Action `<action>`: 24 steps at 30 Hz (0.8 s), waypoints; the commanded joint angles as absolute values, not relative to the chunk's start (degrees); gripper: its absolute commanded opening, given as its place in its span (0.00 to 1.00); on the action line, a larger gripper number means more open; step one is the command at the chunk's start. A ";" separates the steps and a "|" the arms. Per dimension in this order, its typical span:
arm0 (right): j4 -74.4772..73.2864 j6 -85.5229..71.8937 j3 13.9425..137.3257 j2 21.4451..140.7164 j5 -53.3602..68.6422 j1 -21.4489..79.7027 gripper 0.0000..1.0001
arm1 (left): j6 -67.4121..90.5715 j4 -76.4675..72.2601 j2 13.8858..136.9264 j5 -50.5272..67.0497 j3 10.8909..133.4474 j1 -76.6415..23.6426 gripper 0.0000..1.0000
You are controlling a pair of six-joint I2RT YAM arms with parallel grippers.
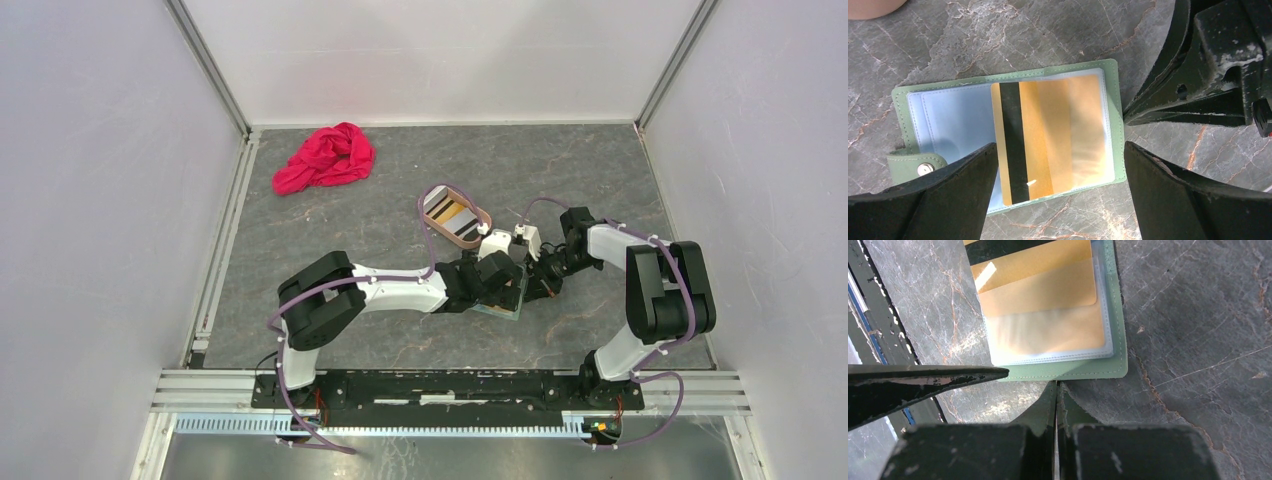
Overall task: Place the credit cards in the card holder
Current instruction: Insert the credit card into the card holder.
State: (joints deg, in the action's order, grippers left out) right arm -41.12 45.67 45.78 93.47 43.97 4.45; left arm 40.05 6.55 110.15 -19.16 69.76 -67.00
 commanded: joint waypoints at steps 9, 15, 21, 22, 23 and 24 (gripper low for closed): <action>-41.64 46.05 46.40 94.03 45.92 4.23 0.00 | 38.39 3.02 111.19 -15.03 71.90 -68.07 0.97; -42.11 46.38 46.58 94.37 47.08 4.30 0.00 | 39.17 -1.07 111.80 -12.10 71.46 -68.09 0.97; -42.73 46.85 46.85 94.87 47.72 4.27 0.00 | 39.80 -3.59 113.26 -8.62 72.22 -68.09 0.96; -42.73 46.84 46.92 94.95 47.72 4.26 0.00 | 39.89 -3.83 113.44 -8.33 72.39 -68.11 0.95; -42.72 46.85 46.93 94.98 47.72 4.26 0.00 | 39.90 -3.93 113.58 -8.01 72.56 -68.09 0.95; -42.76 46.84 46.93 94.99 47.72 4.24 0.00 | 39.98 -4.06 113.64 -7.80 72.66 -68.10 0.95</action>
State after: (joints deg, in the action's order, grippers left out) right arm -42.78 45.78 45.78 94.37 45.08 4.14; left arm 39.94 1.54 112.31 -11.81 70.11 -67.37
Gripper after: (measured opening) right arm 0.006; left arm 0.959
